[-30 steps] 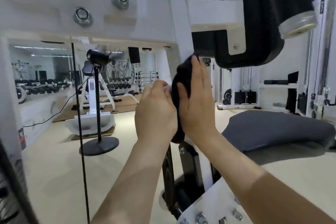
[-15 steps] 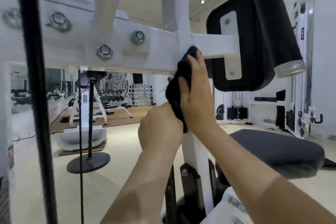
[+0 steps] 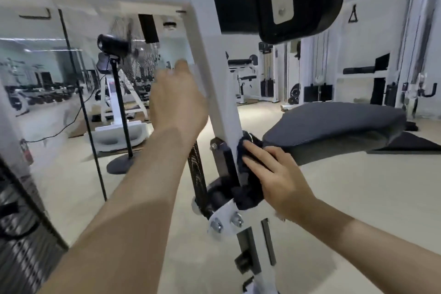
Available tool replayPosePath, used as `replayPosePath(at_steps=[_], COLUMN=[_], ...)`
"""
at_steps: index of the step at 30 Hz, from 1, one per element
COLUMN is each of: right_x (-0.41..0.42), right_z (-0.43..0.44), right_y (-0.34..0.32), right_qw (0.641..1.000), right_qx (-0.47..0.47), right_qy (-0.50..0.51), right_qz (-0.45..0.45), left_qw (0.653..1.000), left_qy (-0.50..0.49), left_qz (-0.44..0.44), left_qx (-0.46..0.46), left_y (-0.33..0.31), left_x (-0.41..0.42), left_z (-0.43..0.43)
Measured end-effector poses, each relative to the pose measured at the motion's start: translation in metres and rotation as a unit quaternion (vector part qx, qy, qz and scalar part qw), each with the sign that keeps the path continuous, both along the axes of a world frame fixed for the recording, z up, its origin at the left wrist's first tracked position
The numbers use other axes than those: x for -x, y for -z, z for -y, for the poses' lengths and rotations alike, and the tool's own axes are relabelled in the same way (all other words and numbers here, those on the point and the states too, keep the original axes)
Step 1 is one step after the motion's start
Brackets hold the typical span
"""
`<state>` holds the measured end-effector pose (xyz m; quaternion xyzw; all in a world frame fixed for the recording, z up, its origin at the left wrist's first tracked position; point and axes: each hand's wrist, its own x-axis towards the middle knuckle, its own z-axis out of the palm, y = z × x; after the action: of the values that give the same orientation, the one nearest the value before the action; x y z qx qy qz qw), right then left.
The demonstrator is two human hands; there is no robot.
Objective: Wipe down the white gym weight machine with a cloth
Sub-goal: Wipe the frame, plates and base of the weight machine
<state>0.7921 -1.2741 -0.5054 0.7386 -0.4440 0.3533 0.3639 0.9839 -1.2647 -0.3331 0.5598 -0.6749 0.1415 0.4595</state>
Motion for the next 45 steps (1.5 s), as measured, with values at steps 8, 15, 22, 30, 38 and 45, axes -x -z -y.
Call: replayPosePath(at_steps=[8,15,22,30,38,45], right_x=[0.010,0.000,0.014,0.053,0.027,0.058], right_z=[-0.021,-0.017,-0.013,-0.012,0.003,-0.027], right_y=[0.009,-0.014,0.018,0.052,0.051,0.104], right_qw=[0.997,0.994,0.975,0.985,0.991,0.990], right_qx=[-0.045,-0.109,-0.141,-0.038,0.067,-0.008], right_qy=[-0.037,0.002,-0.170,-0.134,-0.102,-0.110], right_qz=[-0.052,-0.005,0.001,-0.103,0.055,0.086], left_qw=[0.975,0.974,0.972,0.959,0.966,0.947], left_qy=[0.043,0.011,0.069,0.053,0.091,0.102], left_qz=[0.217,0.210,0.177,0.259,0.243,0.300], left_qx=[-0.019,-0.089,-0.138,-0.100,-0.008,-0.043], left_y=[0.117,0.144,0.147,0.158,0.166,0.194], left_x=[0.061,0.053,0.057,0.056,0.053,0.069], left_z=[-0.024,-0.017,-0.022,-0.023,-0.019,-0.022])
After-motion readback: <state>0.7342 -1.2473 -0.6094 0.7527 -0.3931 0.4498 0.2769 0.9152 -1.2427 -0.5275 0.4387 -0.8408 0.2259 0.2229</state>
